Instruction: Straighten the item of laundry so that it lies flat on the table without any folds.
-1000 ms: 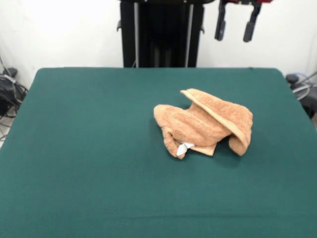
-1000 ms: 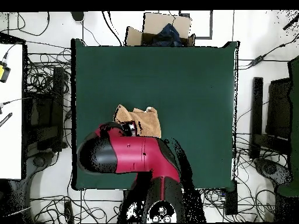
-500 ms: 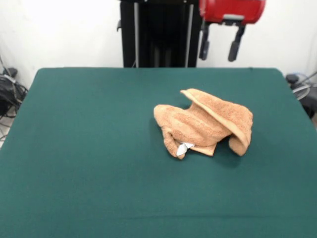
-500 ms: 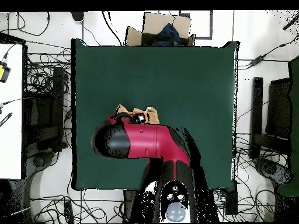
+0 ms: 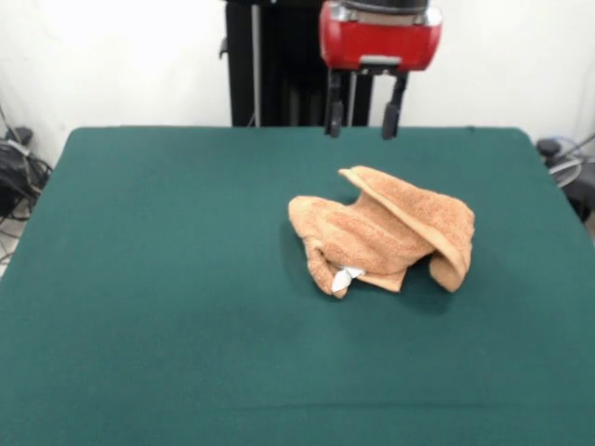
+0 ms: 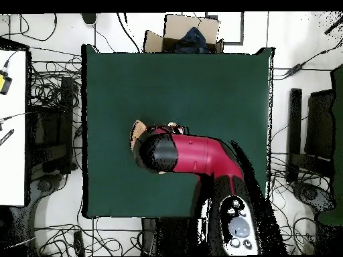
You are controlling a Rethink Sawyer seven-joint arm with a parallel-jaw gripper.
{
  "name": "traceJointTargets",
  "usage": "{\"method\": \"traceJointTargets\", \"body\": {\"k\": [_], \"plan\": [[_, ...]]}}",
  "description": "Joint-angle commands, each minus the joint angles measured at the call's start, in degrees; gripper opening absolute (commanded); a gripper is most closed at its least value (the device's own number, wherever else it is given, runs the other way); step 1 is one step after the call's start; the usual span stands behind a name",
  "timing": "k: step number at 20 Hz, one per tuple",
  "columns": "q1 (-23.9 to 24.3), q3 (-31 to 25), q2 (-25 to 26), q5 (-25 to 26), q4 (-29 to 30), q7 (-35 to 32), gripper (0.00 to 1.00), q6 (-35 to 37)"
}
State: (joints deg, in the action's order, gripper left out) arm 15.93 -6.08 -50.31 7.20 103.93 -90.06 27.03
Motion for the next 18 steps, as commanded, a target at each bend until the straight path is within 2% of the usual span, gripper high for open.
{"method": "traceJointTargets", "body": {"k": [1, 7, 13, 18], "plan": [[9.88, -17.93, 2.71, 6.64, 6.66, 18.02, 1.0, 2.26], [13.94, -24.36, 5.38, 11.95, 6.52, 18.06, 1.0, 2.0], [16.37, -29.36, 6.2, 12.63, 6.39, 18.31, 1.0, 3.13], [15.97, -30.23, 7.55, 13.81, 5.48, 16.93, 1.0, 2.53]]}}
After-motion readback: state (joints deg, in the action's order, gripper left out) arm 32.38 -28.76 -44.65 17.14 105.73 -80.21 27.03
